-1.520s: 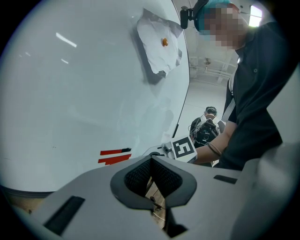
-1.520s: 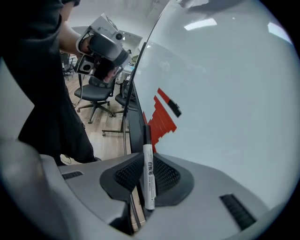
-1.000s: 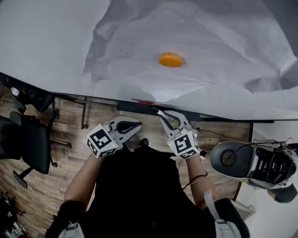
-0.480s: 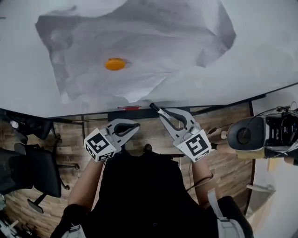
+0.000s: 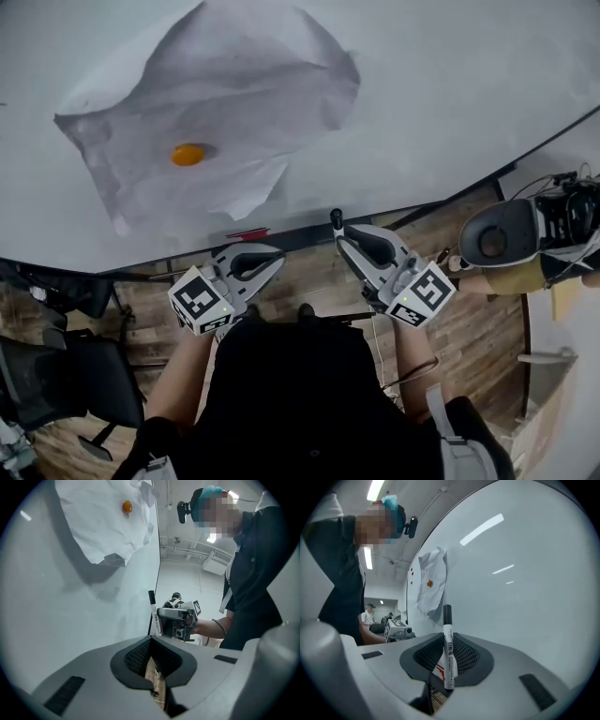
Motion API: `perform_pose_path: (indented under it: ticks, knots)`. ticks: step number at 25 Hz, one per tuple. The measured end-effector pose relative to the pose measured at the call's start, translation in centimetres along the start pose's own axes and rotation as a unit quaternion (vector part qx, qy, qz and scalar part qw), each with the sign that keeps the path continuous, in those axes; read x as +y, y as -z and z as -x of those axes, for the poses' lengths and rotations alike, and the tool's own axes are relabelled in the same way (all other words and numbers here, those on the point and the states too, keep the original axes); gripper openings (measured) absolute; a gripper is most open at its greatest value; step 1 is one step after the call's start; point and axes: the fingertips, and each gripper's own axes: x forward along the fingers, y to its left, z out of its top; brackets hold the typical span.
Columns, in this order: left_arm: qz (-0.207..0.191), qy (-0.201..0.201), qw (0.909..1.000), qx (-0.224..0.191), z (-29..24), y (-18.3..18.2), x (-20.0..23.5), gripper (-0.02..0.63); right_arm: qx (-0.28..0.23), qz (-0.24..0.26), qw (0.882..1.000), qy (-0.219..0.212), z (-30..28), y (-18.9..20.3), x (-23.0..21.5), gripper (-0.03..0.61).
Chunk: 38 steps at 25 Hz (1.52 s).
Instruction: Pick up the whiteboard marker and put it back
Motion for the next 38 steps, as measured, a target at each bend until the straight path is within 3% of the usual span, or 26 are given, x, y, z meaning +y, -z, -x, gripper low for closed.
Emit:
perform_pose_path:
  ticks: [6, 18, 38]
  knots:
    - [-0.007, 0.005, 0.9999, -0.011, -0.2, -1.5, -0.8, 0.012, -0.07, -0.072, 0.994, -0.029, 1.8, -1.8, 0.1, 0.072]
    - [-0.003, -0.007, 1.0, -0.003, 0.4, -1.1, -1.1, 0.012, -0.133, -0.162, 0.974, -0.089, 2.7, -0.9, 0.1, 0.072]
    - [0.001, -0.015, 0.9999, 0.0, 0.9, -0.7, -1.5, 0.012, -0.114, -0.17, 0.973, -0.107, 1.9, 0.4, 0.5, 0.072]
